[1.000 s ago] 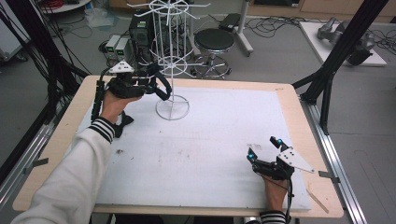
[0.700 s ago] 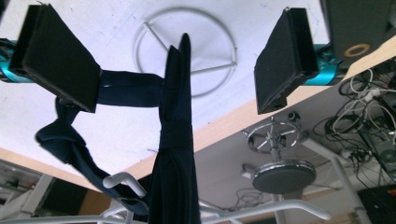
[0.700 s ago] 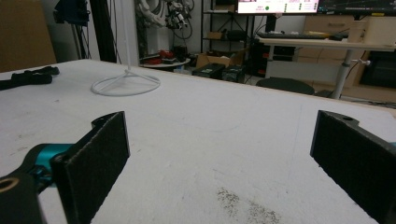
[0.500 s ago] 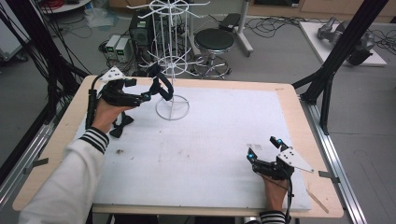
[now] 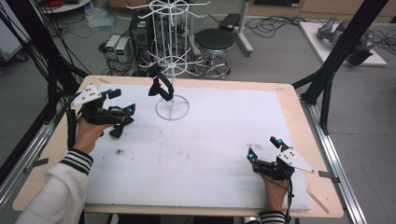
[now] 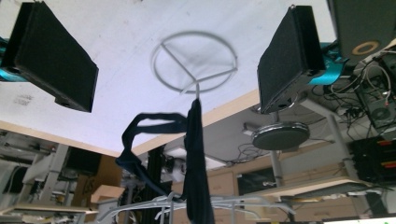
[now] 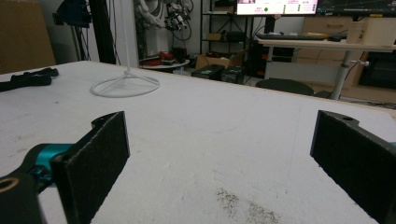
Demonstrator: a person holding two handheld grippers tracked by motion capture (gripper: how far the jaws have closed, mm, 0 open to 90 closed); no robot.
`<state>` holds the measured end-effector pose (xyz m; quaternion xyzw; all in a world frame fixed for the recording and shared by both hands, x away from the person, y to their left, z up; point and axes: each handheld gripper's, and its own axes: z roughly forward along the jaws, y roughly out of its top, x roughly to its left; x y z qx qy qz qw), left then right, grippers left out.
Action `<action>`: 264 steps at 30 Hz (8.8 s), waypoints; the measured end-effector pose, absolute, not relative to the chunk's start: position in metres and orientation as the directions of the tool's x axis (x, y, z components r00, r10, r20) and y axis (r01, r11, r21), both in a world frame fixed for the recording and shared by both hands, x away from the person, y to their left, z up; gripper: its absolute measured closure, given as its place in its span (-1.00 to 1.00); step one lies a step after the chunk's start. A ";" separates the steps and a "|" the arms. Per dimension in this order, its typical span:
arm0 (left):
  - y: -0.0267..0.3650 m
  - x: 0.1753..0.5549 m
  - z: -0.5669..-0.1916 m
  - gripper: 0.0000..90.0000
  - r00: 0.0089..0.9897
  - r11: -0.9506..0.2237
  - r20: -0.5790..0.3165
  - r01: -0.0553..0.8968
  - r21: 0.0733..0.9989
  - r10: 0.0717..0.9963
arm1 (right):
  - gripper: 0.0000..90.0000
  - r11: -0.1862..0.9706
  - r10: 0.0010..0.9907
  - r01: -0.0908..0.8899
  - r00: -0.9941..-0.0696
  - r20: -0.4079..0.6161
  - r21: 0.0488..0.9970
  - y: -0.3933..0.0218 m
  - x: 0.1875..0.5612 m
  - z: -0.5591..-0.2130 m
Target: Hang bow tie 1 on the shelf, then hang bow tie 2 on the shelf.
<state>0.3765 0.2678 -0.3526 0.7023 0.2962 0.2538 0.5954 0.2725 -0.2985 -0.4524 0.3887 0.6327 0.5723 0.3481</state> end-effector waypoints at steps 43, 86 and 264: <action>0.303 0.332 -0.398 -0.71 0.629 -0.070 -0.019 0.116 0.991 0.777 | -0.91 0.043 0.890 0.095 -0.457 0.005 0.995 -0.298 0.272 -0.452; 0.282 0.400 -0.363 -0.70 0.627 -0.412 0.030 0.474 0.778 0.778 | -0.91 0.042 0.887 0.098 -0.461 0.008 0.994 -0.299 0.273 -0.452; 0.291 0.437 -0.314 0.70 0.703 -0.074 -0.183 0.318 0.945 0.688 | -0.91 0.045 0.888 0.091 -0.461 0.002 0.995 -0.299 0.273 -0.452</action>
